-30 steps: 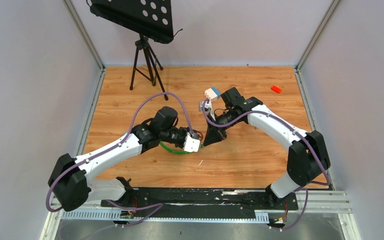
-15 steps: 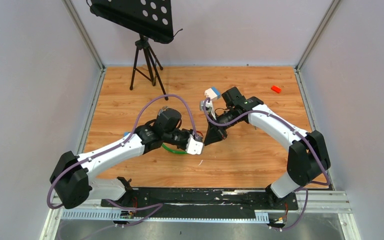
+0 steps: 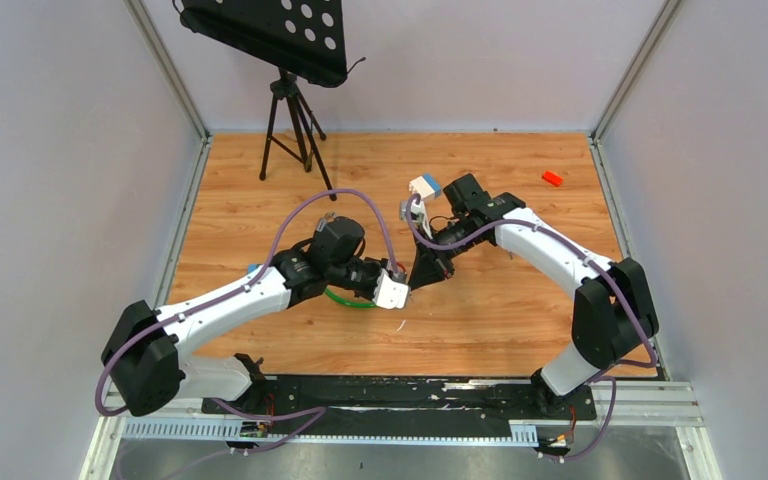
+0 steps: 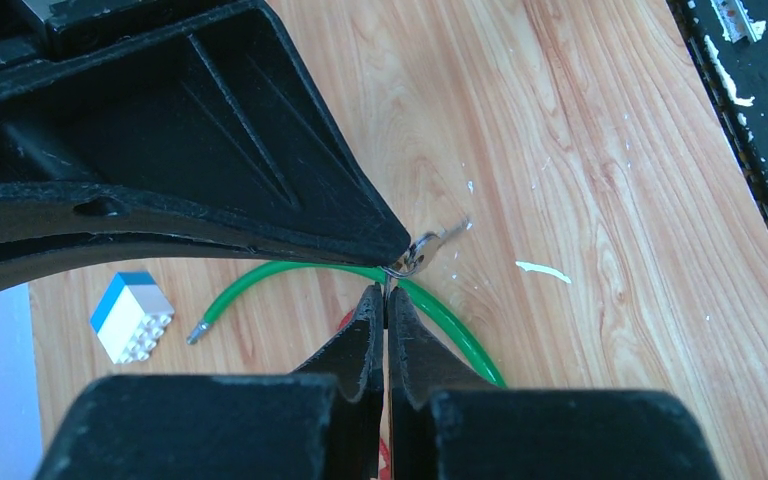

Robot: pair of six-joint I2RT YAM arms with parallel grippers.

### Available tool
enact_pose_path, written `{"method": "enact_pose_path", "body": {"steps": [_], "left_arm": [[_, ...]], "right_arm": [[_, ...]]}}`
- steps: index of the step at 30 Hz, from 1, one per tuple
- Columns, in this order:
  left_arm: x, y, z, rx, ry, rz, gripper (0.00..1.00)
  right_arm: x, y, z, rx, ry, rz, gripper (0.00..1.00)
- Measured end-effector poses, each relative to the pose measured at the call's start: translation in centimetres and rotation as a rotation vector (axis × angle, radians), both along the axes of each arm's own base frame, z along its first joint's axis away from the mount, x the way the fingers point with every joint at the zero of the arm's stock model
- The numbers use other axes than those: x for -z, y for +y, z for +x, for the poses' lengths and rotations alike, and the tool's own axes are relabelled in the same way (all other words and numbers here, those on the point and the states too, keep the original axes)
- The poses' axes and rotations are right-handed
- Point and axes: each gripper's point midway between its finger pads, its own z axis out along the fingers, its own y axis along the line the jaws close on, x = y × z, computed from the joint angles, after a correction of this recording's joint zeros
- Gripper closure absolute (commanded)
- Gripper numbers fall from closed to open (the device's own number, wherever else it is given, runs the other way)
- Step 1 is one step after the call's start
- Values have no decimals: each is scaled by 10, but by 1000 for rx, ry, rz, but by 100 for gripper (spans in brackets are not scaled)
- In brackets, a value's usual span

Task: Unlock with the key
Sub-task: Pick up the key from the center of the board.

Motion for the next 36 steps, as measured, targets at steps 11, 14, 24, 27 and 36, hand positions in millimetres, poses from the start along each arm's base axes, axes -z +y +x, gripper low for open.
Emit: {"method": "enact_pose_path", "body": {"steps": [11, 14, 24, 27, 36], "left_arm": [[2, 2, 5, -45, 6, 13, 100], [7, 8, 12, -107, 18, 52, 100], [10, 15, 28, -322, 153, 119, 100], [10, 15, 29, -388, 210, 105, 100], [-2, 11, 42, -618, 379, 0, 100]], "right_arm": [[0, -13, 17, 69, 9, -4, 53], [-3, -23, 30, 121, -6, -3, 46], [-24, -9, 40, 217, -178, 46, 39], [-16, -2, 43, 255, -206, 27, 37], [-29, -20, 54, 427, -426, 2, 39]]}}
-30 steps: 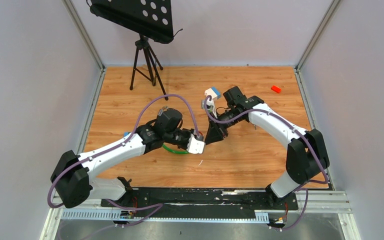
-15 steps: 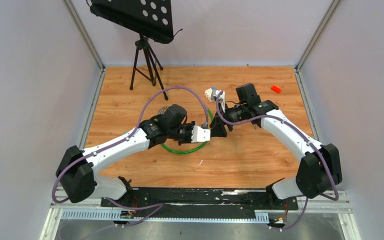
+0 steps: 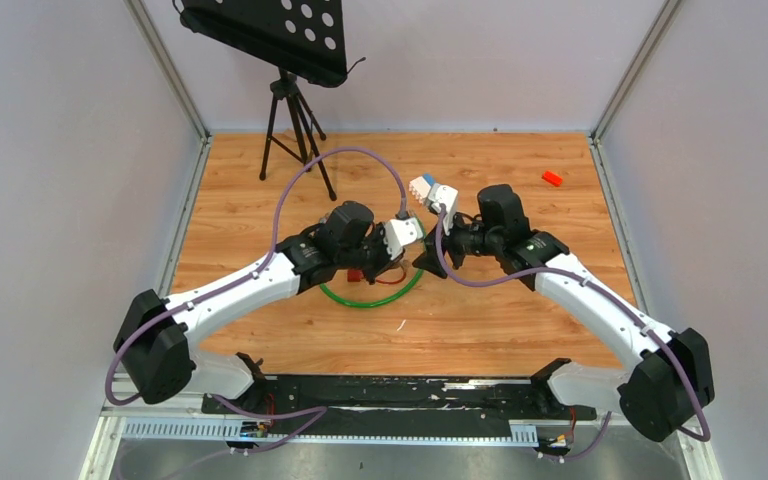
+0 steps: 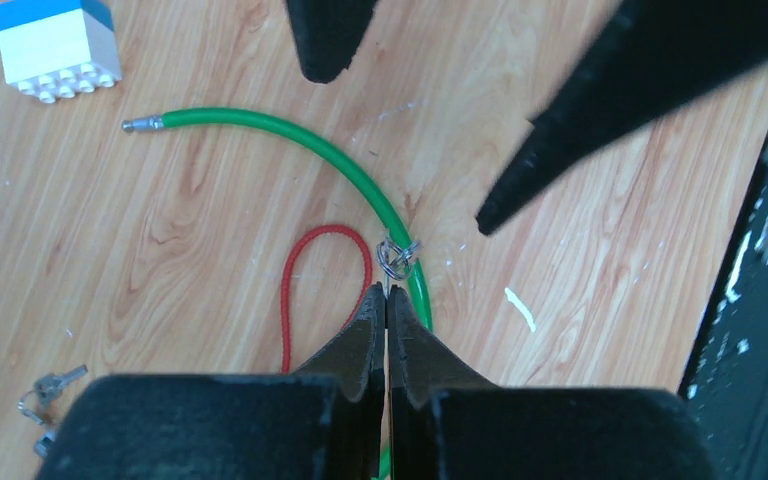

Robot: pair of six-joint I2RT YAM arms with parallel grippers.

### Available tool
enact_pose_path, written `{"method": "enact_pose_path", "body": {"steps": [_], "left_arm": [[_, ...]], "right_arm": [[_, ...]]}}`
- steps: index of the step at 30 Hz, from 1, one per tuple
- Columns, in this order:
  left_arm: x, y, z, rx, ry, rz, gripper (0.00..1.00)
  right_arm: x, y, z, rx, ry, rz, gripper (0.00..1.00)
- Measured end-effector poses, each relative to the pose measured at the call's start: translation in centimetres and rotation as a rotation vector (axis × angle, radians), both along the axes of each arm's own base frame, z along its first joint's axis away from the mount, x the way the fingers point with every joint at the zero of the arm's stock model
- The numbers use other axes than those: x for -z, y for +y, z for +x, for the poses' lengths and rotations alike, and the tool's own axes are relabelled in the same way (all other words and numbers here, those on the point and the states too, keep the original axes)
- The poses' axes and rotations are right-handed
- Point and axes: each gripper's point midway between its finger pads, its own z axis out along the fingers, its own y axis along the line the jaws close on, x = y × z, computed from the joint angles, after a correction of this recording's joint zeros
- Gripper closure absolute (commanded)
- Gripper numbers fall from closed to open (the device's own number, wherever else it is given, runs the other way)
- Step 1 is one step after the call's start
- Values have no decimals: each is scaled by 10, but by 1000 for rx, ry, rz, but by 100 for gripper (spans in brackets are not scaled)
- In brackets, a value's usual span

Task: Unlock with the key
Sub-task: Pick up the key from the center of the board.

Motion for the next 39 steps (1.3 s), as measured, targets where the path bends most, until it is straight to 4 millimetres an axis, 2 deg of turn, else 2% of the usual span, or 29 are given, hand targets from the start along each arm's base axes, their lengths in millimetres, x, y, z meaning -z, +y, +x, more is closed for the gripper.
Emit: {"method": "enact_pose_path", "body": {"steps": [4, 8, 14, 19, 29, 37, 39], "left_arm": [[-16, -9, 11, -79, 52, -79, 100], [-27, -17, 14, -119, 94, -147, 100], [-37, -28, 7, -110, 161, -221, 100], [-42, -33, 1, -88, 189, -253, 100], [-46, -33, 6, -97, 197, -281, 100], [-47, -30, 6, -98, 201, -302, 100], [-46, -29, 8, -102, 200, -305, 100]], "right_arm": [[-11, 1, 3, 4, -49, 19, 39], [-8, 2, 4, 3, -46, 14, 39], [0, 3, 7, 7, -25, -2, 42], [7, 3, 8, 7, -8, -13, 52], [9, 4, 7, -5, -8, -15, 71], [16, 4, 6, -7, 14, -30, 99], [17, 4, 6, -8, 16, -32, 100]]}}
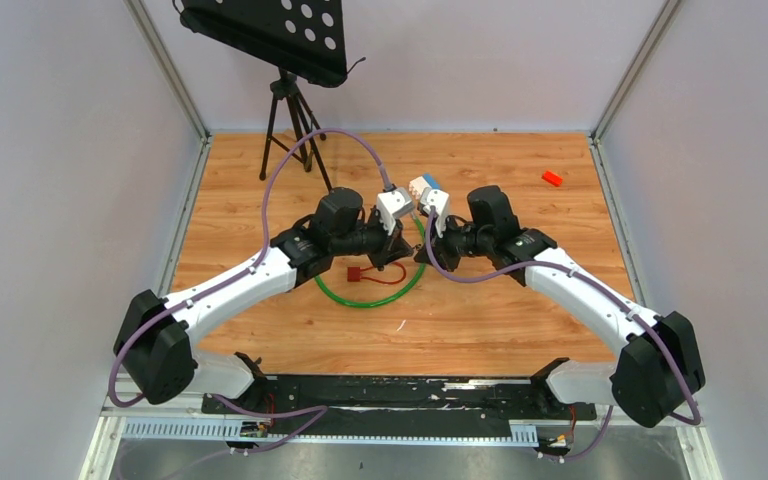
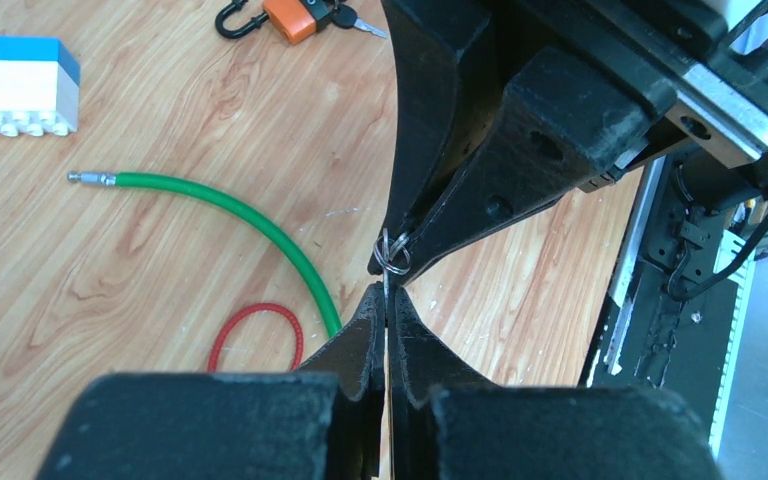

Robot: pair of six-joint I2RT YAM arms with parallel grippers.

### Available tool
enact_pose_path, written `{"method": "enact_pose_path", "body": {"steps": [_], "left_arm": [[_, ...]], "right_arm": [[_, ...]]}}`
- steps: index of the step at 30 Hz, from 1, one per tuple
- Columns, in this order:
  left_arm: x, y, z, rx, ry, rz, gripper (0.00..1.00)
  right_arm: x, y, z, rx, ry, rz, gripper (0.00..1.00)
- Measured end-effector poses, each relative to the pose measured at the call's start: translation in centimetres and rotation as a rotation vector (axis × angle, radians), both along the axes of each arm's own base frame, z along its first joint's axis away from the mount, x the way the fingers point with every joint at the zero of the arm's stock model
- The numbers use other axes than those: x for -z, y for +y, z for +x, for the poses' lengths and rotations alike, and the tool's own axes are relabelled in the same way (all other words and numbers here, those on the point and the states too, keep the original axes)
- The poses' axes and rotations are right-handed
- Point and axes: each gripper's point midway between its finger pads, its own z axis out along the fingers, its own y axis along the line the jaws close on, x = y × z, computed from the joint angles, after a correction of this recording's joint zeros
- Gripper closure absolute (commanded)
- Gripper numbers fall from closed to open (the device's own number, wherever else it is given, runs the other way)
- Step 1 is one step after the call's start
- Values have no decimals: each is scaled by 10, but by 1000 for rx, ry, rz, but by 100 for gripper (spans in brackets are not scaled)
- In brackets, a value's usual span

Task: Unlock with the key
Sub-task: Pick up the key from the center of the board.

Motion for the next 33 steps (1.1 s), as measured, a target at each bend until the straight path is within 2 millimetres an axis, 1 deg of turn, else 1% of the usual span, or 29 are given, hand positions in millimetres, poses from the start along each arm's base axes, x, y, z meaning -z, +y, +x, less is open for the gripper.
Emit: {"method": "enact_pose_path", "body": {"steps": [8, 12, 15, 20, 22, 24, 27, 30, 33], "left_arm": [[2, 2, 1, 2, -23, 1, 100], [7, 4, 3, 16, -66, 19, 100], [8, 3, 4, 34, -115, 37, 100], [10, 2, 5, 55, -187, 71, 100], [9, 2, 7, 59, -212, 77, 100], [8, 2, 9, 62, -238, 81, 100], [6, 1, 12, 58, -267, 86, 100], [9, 4, 14, 52, -275, 103, 100], [12, 8, 16, 41, -281, 129, 100]], "right_arm": [[-2, 1, -3, -17, 10, 13, 100], [-9, 1, -5, -33, 36, 44, 100], [-12, 3, -4, -40, 73, 70, 100], [-9, 1, 0, -32, 161, 104, 99], [-9, -1, 1, -28, 188, 116, 98], [-9, -3, 1, -28, 213, 133, 94], [-11, -5, 1, -28, 241, 154, 85], [-11, -10, 5, -15, 253, 162, 76], [-8, -11, 7, -7, 271, 163, 73]]}}
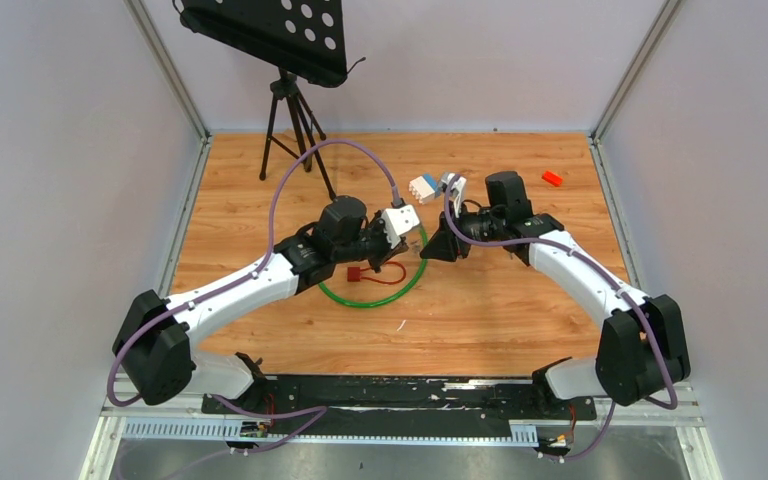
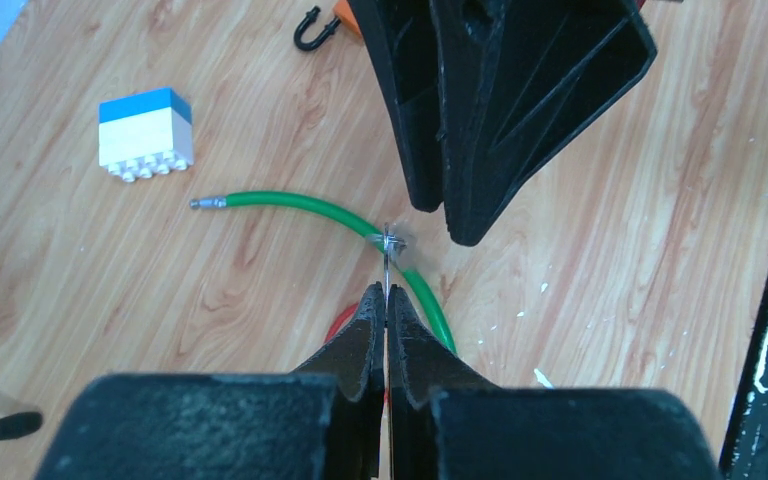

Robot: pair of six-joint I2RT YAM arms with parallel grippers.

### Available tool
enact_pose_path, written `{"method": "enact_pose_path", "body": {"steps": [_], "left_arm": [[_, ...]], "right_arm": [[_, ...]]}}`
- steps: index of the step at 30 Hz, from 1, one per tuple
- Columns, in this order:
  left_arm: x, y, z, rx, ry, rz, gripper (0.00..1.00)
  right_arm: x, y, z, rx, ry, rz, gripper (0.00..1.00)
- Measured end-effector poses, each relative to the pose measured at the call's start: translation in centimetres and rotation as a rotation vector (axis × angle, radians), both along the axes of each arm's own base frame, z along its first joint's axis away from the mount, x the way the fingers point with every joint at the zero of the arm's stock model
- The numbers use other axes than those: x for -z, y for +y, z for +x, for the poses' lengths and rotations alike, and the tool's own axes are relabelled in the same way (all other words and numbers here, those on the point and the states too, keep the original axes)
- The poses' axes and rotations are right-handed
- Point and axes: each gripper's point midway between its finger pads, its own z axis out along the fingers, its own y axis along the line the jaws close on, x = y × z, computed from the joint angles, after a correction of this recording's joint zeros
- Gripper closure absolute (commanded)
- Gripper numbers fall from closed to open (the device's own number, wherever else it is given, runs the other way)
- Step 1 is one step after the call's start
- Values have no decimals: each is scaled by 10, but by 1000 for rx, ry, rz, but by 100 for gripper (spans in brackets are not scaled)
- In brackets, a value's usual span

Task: Unlock with the key
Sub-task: Pick up the key from the center of the board.

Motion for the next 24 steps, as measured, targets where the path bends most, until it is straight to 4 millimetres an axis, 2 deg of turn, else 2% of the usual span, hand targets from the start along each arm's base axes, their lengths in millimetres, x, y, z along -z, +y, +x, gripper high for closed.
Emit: {"method": "enact_pose_path", "body": {"steps": [8, 13, 20, 24], "left_arm": [[5, 5, 2, -8, -17, 36, 100], [2, 3, -6, 45, -23, 26, 100], [-6, -6, -38, 211, 19, -28, 100], [-5, -8, -51, 272, 50, -37, 100]], "right_arm": [[2, -4, 4, 15, 7, -4, 63], [0, -6, 2, 4, -9, -3, 56], [-37, -2, -11, -92, -137, 59, 55], [-47, 3, -25, -159, -176, 82, 56]]}}
